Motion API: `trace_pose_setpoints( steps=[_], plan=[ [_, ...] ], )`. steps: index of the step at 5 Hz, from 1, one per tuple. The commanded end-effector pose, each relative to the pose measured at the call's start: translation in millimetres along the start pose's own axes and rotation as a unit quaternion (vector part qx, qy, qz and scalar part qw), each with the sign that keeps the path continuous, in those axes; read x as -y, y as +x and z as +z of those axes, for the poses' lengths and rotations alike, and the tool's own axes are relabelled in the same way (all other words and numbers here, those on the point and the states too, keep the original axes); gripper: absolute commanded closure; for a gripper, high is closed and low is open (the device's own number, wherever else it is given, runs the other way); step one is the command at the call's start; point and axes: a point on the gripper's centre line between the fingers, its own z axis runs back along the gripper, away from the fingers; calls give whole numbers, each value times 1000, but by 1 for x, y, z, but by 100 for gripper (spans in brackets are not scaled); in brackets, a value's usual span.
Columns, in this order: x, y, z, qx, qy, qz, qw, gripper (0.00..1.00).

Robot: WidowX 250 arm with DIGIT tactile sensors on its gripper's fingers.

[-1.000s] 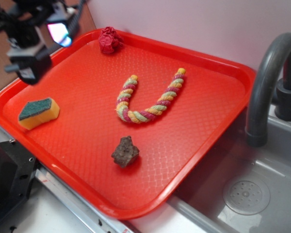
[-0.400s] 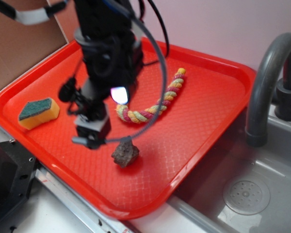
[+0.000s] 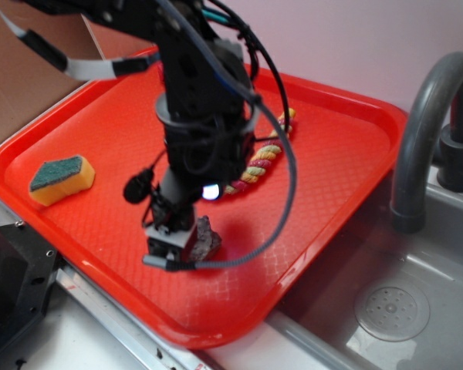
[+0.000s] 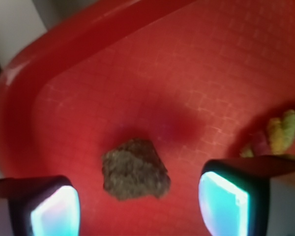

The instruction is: Grab the rock.

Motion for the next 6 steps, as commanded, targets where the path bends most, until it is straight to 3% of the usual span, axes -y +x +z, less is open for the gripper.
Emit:
trace_pose_setpoints(
  steps=[1, 2, 3, 4, 5, 6],
  plan=[
    [14, 5, -27, -18, 8, -18, 1000, 0],
    [13, 4, -40, -42, 8, -1, 999, 0],
    [9, 5, -46, -36, 21, 14, 999, 100],
    [9, 5, -45, -38, 32, 29, 998, 100],
    [-3, -1, -18, -24, 36, 69, 997, 100],
    [-21, -25, 30, 2, 52, 198, 979, 100]
  ],
)
